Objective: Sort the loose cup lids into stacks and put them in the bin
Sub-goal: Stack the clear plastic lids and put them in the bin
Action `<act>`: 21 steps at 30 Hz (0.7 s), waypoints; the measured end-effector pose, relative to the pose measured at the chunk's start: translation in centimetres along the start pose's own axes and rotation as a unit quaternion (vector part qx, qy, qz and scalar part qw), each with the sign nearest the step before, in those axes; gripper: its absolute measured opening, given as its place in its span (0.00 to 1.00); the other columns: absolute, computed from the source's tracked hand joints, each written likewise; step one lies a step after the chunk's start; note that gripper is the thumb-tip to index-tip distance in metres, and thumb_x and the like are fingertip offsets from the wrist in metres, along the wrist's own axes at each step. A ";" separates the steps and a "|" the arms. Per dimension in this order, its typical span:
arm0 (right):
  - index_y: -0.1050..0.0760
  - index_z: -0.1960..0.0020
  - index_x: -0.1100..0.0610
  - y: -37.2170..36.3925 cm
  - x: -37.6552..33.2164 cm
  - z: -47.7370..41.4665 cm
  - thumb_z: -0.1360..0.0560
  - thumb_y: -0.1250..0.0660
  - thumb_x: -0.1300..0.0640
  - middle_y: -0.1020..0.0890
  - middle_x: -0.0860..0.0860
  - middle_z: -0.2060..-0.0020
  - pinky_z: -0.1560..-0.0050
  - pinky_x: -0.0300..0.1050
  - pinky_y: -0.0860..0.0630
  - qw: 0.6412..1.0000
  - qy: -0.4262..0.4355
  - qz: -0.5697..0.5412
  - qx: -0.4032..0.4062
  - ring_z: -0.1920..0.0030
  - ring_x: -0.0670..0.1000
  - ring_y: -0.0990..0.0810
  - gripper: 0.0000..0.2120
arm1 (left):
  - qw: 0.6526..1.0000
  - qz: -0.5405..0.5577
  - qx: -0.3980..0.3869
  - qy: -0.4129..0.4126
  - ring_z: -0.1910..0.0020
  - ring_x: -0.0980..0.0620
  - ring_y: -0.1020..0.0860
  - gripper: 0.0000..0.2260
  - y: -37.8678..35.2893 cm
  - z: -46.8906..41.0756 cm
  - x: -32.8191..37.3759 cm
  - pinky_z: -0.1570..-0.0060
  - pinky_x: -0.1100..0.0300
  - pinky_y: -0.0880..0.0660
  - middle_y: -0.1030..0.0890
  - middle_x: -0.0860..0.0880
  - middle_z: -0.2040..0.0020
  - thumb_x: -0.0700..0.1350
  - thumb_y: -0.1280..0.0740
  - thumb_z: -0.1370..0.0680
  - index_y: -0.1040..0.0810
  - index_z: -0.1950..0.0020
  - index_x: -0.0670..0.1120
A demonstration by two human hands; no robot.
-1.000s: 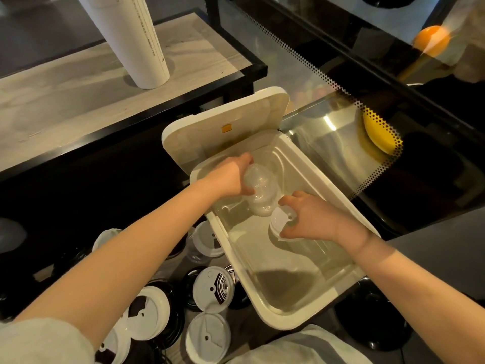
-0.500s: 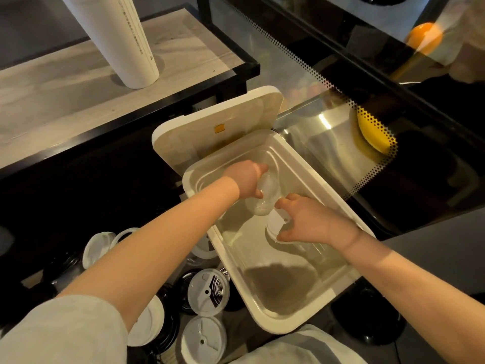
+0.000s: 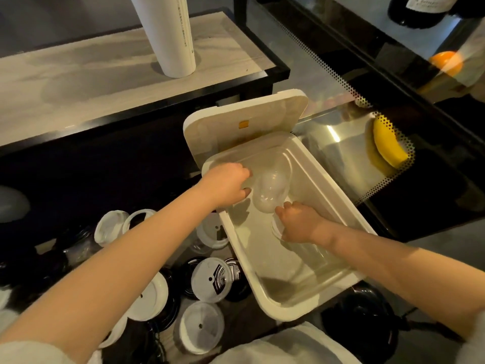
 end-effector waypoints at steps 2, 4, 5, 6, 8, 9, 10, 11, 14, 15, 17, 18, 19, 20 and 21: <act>0.32 0.39 0.58 -0.2 -0.2 -0.2 0.30 0.33 0.51 0.25 0.57 0.44 0.48 0.46 0.27 1.000 0.003 0.015 0.019 0.43 0.57 0.26 0.23 | 1.000 0.005 0.014 -0.001 0.43 0.47 0.25 0.20 -0.2 1.2 -0.5 0.45 0.52 0.27 0.23 0.45 0.40 0.52 0.40 0.22 0.29 0.32 0.45; 0.32 0.37 0.57 -0.1 -0.3 -0.4 0.29 0.33 0.48 0.26 0.57 0.43 0.47 0.47 0.27 0.999 0.011 0.031 0.028 0.41 0.57 0.26 0.24 | 1.000 0.019 0.024 0.009 0.42 0.47 0.25 0.19 -0.5 2.0 -0.9 0.44 0.51 0.27 0.23 0.46 0.40 0.52 0.40 0.22 0.27 0.34 0.45; 0.32 0.36 0.56 0.0 -0.3 -0.4 0.29 0.33 0.46 0.26 0.57 0.42 0.46 0.47 0.27 0.999 0.011 0.035 0.025 0.41 0.57 0.27 0.26 | 0.999 0.022 0.028 0.010 0.42 0.47 0.25 0.18 -0.6 2.3 -1.0 0.43 0.51 0.28 0.22 0.46 0.41 0.52 0.40 0.22 0.26 0.36 0.44; 0.32 0.36 0.56 0.0 -0.3 -0.4 0.29 0.33 0.44 0.26 0.57 0.42 0.45 0.48 0.27 0.999 0.011 0.037 0.021 0.40 0.58 0.27 0.27 | 0.999 0.025 0.034 0.010 0.43 0.47 0.25 0.17 -0.7 2.5 -1.1 0.43 0.51 0.28 0.22 0.46 0.42 0.52 0.41 0.22 0.25 0.38 0.44; 0.32 0.37 0.56 0.3 -0.1 -0.3 0.28 0.34 0.41 0.25 0.56 0.42 0.43 0.49 0.27 0.999 0.005 0.042 0.003 0.40 0.57 0.27 0.27 | 0.998 0.035 0.046 0.013 0.42 0.47 0.26 0.17 -0.6 3.0 -1.1 0.41 0.51 0.29 0.22 0.47 0.43 0.52 0.41 0.22 0.24 0.39 0.44; 0.33 0.36 0.56 0.5 0.0 -0.2 0.28 0.35 0.40 0.26 0.56 0.41 0.43 0.49 0.28 0.999 -0.001 0.039 -0.006 0.39 0.57 0.28 0.28 | 0.998 0.038 0.052 0.013 0.40 0.48 0.27 0.17 -0.5 3.2 -1.0 0.39 0.52 0.31 0.23 0.48 0.41 0.52 0.42 0.21 0.25 0.38 0.44; 0.33 0.36 0.56 0.8 0.1 0.0 0.27 0.36 0.39 0.26 0.55 0.41 0.43 0.49 0.28 0.999 -0.008 0.032 -0.014 0.39 0.57 0.28 0.27 | 0.997 0.039 0.059 0.011 0.38 0.48 0.29 0.18 -0.4 3.5 -0.9 0.37 0.52 0.33 0.24 0.48 0.38 0.52 0.42 0.21 0.26 0.36 0.45; 0.34 0.35 0.56 1.2 0.2 0.3 0.26 0.37 0.39 0.26 0.54 0.41 0.44 0.49 0.28 0.999 -0.016 0.021 -0.022 0.39 0.56 0.28 0.27 | 0.997 0.036 0.067 0.008 0.35 0.49 0.30 0.18 -0.3 3.8 -0.8 0.35 0.52 0.36 0.26 0.49 0.36 0.52 0.42 0.21 0.27 0.34 0.45; 0.34 0.33 0.53 2.4 0.1 1.4 0.24 0.39 0.41 0.25 0.53 0.40 0.45 0.47 0.27 0.999 -0.034 -0.010 -0.013 0.40 0.55 0.26 0.25 | 0.994 0.028 0.104 0.011 0.31 0.49 0.34 0.20 0.1 5.0 -0.8 0.32 0.51 0.40 0.29 0.49 0.32 0.53 0.42 0.20 0.29 0.32 0.46; 0.34 0.32 0.53 2.9 0.0 1.9 0.24 0.39 0.42 0.24 0.53 0.40 0.46 0.47 0.27 0.999 -0.037 -0.023 0.002 0.41 0.55 0.25 0.24 | 0.993 0.031 0.116 0.014 0.30 0.49 0.35 0.20 0.2 5.5 -1.0 0.31 0.51 0.40 0.29 0.48 0.31 0.53 0.41 0.20 0.29 0.32 0.46; 0.34 0.32 0.52 4.2 -0.6 3.0 0.24 0.39 0.44 0.23 0.52 0.40 0.47 0.47 0.26 0.996 -0.037 -0.063 0.051 0.42 0.55 0.24 0.23 | 0.989 0.042 0.137 0.024 0.30 0.48 0.35 0.20 0.2 6.4 -1.7 0.31 0.49 0.38 0.29 0.47 0.32 0.53 0.40 0.21 0.28 0.32 0.45; 0.34 0.31 0.52 4.8 -1.2 3.6 0.24 0.38 0.45 0.23 0.52 0.40 0.47 0.48 0.25 0.993 -0.034 -0.084 0.078 0.42 0.55 0.24 0.23 | 0.987 0.050 0.149 0.030 0.31 0.48 0.34 0.20 0.2 7.0 -2.0 0.31 0.48 0.37 0.28 0.47 0.32 0.53 0.39 0.22 0.28 0.33 0.45; 0.33 0.31 0.53 5.5 -1.8 4.1 0.23 0.38 0.45 0.23 0.52 0.40 0.46 0.49 0.25 0.989 -0.028 -0.100 0.105 0.42 0.55 0.24 0.23 | 0.985 0.059 0.158 0.037 0.31 0.48 0.33 0.20 0.2 7.7 -2.3 0.32 0.48 0.36 0.27 0.47 0.33 0.52 0.38 0.22 0.27 0.33 0.45; 0.32 0.32 0.53 6.1 -2.6 4.4 0.23 0.38 0.46 0.23 0.52 0.40 0.46 0.50 0.25 0.985 -0.022 -0.113 0.131 0.42 0.55 0.24 0.23 | 0.983 0.067 0.164 0.044 0.32 0.48 0.33 0.19 0.2 8.4 -2.6 0.33 0.48 0.35 0.27 0.47 0.34 0.52 0.38 0.22 0.26 0.34 0.45; 0.31 0.33 0.54 6.7 -3.5 4.7 0.24 0.38 0.46 0.22 0.52 0.41 0.46 0.51 0.25 0.979 -0.016 -0.126 0.159 0.43 0.54 0.23 0.22 | 0.982 0.073 0.166 0.052 0.32 0.49 0.32 0.19 0.2 9.1 -2.9 0.33 0.49 0.34 0.26 0.48 0.34 0.52 0.37 0.23 0.26 0.34 0.46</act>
Point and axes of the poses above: each hand's wrist, its own z-axis away from the middle knuckle, its own y-axis out of the back of the hand, x = y × z, the point moved 4 cm from there along -z, towards the middle knuckle
